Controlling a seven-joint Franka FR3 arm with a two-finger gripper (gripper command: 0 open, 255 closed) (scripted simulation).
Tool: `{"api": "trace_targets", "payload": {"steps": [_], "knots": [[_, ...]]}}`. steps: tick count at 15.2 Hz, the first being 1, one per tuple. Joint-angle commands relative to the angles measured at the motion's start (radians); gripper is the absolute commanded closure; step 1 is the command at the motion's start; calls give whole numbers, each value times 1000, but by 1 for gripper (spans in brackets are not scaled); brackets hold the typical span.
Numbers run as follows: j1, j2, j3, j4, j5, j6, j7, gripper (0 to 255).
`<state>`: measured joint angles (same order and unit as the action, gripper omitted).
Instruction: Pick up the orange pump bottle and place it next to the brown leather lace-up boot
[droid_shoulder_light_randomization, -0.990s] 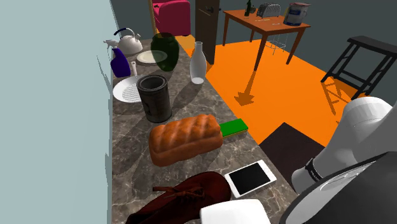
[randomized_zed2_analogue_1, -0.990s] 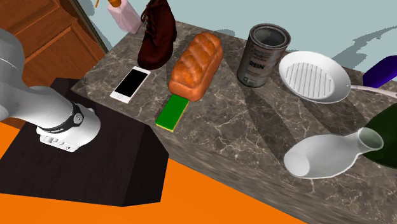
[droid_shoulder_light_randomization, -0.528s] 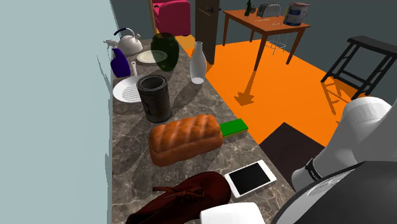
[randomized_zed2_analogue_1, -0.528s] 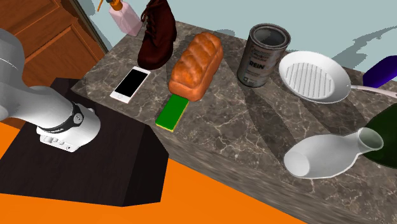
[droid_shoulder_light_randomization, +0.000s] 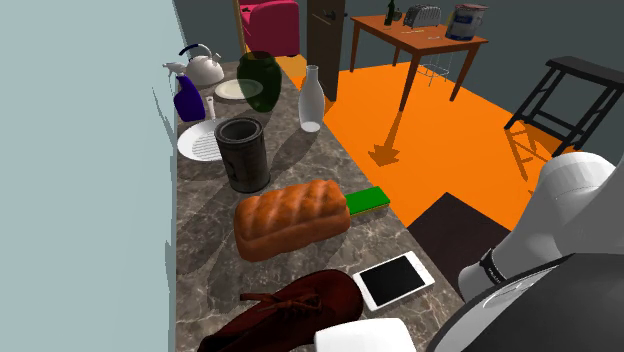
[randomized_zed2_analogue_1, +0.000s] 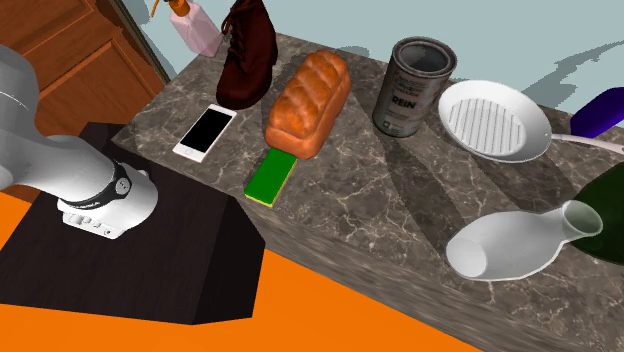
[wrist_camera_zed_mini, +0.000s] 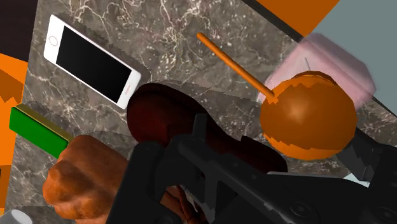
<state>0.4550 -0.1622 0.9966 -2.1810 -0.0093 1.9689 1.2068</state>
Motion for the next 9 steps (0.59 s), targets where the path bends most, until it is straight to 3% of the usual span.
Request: {"api": "trace_targets", "payload": {"steps": [1,4,9], "knots": [[3,-12,-5,27,10,-34,-8,0],[8,-32,-14,109,25,-128,-21,0],[8,-32,-15,109,25,-128,-20,0]]}}
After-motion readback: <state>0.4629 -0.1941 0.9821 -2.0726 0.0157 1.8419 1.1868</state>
